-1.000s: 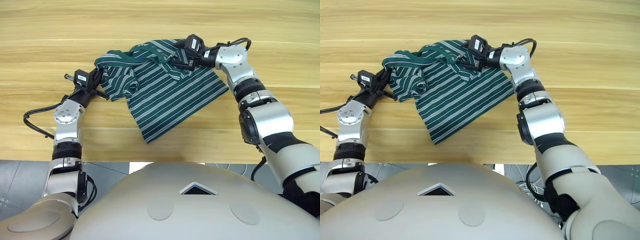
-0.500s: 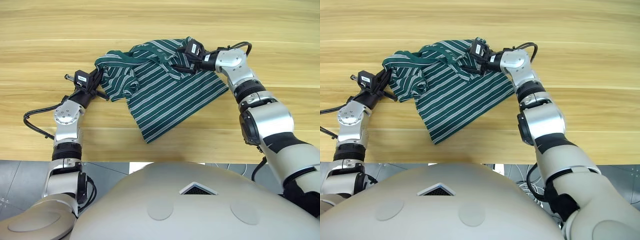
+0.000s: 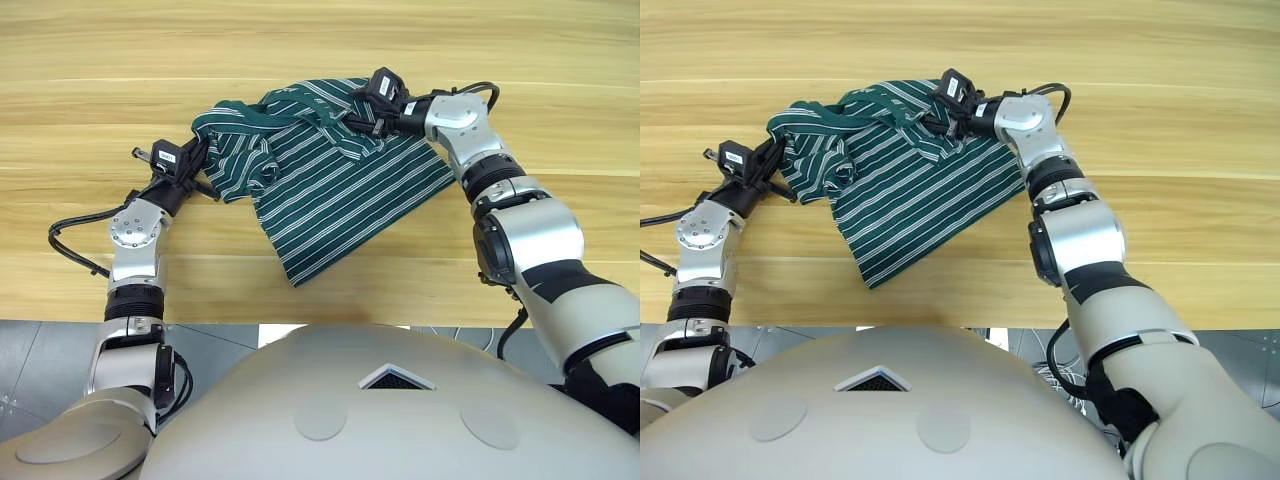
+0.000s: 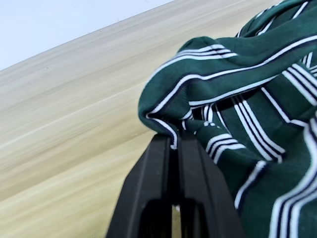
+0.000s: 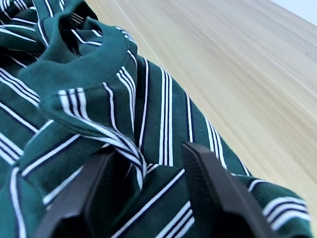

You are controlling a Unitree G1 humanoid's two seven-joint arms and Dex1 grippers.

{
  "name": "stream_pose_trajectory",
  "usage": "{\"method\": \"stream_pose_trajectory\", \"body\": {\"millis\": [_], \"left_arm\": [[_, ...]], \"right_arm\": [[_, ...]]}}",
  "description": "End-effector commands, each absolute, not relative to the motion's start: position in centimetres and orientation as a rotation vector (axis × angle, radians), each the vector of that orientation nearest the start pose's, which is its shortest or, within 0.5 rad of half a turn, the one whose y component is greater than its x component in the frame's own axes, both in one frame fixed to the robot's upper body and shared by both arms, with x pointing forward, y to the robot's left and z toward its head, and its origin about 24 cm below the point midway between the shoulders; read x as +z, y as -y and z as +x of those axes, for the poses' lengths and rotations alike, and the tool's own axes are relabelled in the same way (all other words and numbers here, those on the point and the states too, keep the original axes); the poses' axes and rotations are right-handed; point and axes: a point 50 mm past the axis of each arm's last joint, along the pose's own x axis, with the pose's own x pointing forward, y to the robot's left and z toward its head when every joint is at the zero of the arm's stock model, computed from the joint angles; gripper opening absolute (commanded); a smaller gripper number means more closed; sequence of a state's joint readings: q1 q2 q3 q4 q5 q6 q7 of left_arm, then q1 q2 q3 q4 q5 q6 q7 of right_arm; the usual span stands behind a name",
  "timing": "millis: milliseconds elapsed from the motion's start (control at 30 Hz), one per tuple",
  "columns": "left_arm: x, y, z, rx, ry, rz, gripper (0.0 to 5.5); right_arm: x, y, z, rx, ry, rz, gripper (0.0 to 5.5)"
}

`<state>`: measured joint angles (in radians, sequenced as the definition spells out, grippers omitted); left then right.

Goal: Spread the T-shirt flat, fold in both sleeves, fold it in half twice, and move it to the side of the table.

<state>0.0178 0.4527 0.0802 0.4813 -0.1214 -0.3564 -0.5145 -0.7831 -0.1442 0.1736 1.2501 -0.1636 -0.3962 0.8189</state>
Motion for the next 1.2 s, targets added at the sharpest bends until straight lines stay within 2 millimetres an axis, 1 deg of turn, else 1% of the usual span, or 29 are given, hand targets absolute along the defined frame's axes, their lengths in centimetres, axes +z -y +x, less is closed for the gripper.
{"method": "stream_pose_trajectory", "body": {"millis": [33, 267, 433, 533, 567, 600, 667, 767, 800, 867, 900, 967, 1000, 1100, 1200], "left_arm": [[-1.3, -25.9, 21.8, -0.389, -0.243, 0.299, 0.0], [-1.2, -25.8, 22.1, -0.397, -0.238, 0.302, 0.0], [-0.9, -25.7, 22.4, -0.401, -0.221, 0.3, 0.0], [0.5, -25.7, 23.5, -0.392, -0.147, 0.299, 0.0], [1.5, -25.7, 24.1, -0.39, -0.096, 0.3, 0.0], [2.7, -25.5, 24.9, -0.394, -0.034, 0.304, 0.0], [5.4, -25.0, 26.4, -0.422, 0.081, 0.318, 0.0], [8.3, -24.1, 27.7, -0.48, 0.187, 0.35, 0.0], [9.5, -23.9, 28.0, -0.5, 0.223, 0.368, 0.0], [11.3, -23.8, 28.6, -0.519, 0.276, 0.394, 0.0], [12.1, -24.0, 28.8, -0.522, 0.294, 0.407, 0.0], [13.2, -24.2, 29.1, -0.527, 0.314, 0.426, 0.0], [13.9, -23.9, 29.2, -0.543, 0.33, 0.433, 0.0], [15.9, -22.8, 28.9, -0.598, 0.383, 0.463, 0.0], [18.1, -22.6, 28.4, -0.606, 0.44, 0.498, 0.0]], "right_arm": [[2.1, 9.3, 34.0, 1.088, -0.281, -0.442, 1.48], [2.4, 8.9, 34.1, 1.083, -0.26, -0.425, 0.06], [2.5, 8.8, 34.1, 1.09, -0.248, -0.401, 0.02], [3.4, 9.3, 34.7, 1.054, -0.2, -0.379, 0.02], [4.1, 9.7, 35.0, 1.036, -0.171, -0.371, 0.02], [5.2, 10.3, 35.6, 1.012, -0.124, -0.363, 0.02], [8.0, 11.6, 36.7, 0.976, -0.006, -0.353, 0.02], [11.8, 12.7, 37.6, 0.956, 0.145, -0.378, 0.02], [13.4, 13.2, 37.7, 0.949, 0.21, -0.403, 0.02], [15.9, 14.2, 37.8, 0.932, 0.302, -0.457, 0.02], [16.8, 14.7, 37.7, 0.921, 0.33, -0.482, 0.02], [17.8, 15.4, 37.5, 0.911, 0.353, -0.517, 0.02], [18.3, 15.8, 37.3, 0.911, 0.365, -0.545, 0.02], [20.6, 17.3, 35.7, 0.938, 0.427, -0.64, 0.02], [23.0, 18.8, 34.0, 0.929, 0.472, -0.752, 0.02]]}}
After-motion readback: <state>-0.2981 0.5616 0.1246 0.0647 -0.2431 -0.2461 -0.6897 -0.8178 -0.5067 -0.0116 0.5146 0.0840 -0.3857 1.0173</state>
